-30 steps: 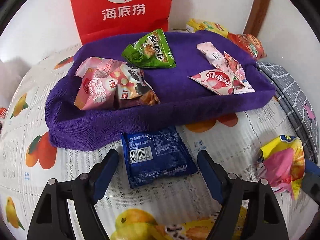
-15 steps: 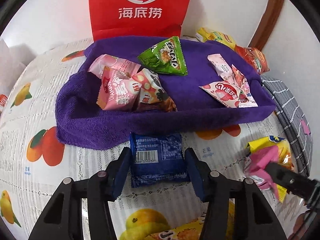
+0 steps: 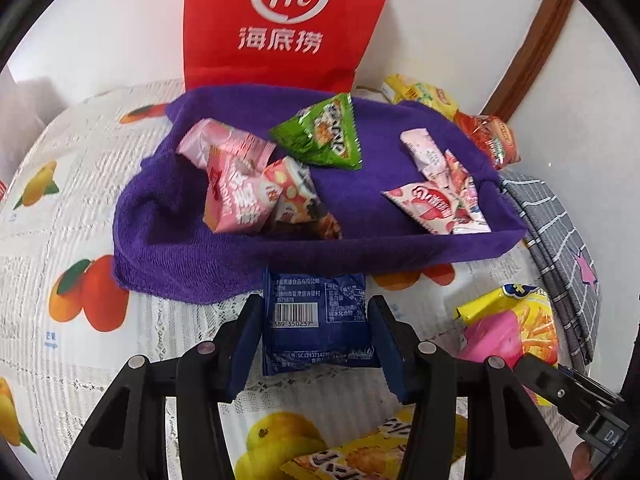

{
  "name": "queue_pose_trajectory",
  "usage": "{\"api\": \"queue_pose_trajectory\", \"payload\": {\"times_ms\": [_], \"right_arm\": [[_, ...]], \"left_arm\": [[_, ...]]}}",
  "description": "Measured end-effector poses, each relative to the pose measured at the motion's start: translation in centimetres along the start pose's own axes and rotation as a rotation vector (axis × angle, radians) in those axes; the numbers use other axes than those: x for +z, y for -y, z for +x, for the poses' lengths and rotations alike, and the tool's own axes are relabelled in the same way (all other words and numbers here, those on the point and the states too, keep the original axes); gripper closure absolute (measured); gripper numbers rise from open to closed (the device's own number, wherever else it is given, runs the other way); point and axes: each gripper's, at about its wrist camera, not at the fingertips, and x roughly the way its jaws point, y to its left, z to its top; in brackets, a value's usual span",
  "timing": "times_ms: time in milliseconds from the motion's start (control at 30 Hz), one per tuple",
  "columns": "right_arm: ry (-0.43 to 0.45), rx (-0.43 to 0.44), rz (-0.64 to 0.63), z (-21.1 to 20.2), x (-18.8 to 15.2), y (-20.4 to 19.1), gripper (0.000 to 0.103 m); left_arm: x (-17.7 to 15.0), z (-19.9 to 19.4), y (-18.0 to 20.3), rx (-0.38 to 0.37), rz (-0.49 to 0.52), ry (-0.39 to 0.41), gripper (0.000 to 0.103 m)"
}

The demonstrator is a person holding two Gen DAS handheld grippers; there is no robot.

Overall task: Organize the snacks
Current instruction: 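Grasp the blue packet with the left tool while the right tool grasps the pink-yellow chip bag, then carry both bags over the towel while the right tool opens to drop the chip bag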

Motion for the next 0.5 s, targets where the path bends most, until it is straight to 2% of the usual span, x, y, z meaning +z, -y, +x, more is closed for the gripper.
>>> {"api": "queue_pose_trajectory", "payload": {"times_ms": [200, 367, 500], "right_arm": [[0.086, 0.026, -0.068, -3.2, 0.1, -1.5, 0.071], [0.169, -0.026, -0.135, -5.0, 1.2, -3.1, 0.071], [0.210, -0.054, -0.161, -5.3, 2.6, -3.8, 0.071]], "left_arm": [[0.3, -1.9, 0.2, -0.071, 0.016, 0.049, 0.052], [0.6, -4.4, -0.4, -0.115, 0.007, 0.135, 0.052], [1.0, -5.6, -1.8, -0.118, -0.039, 0.186, 0.052]]}}
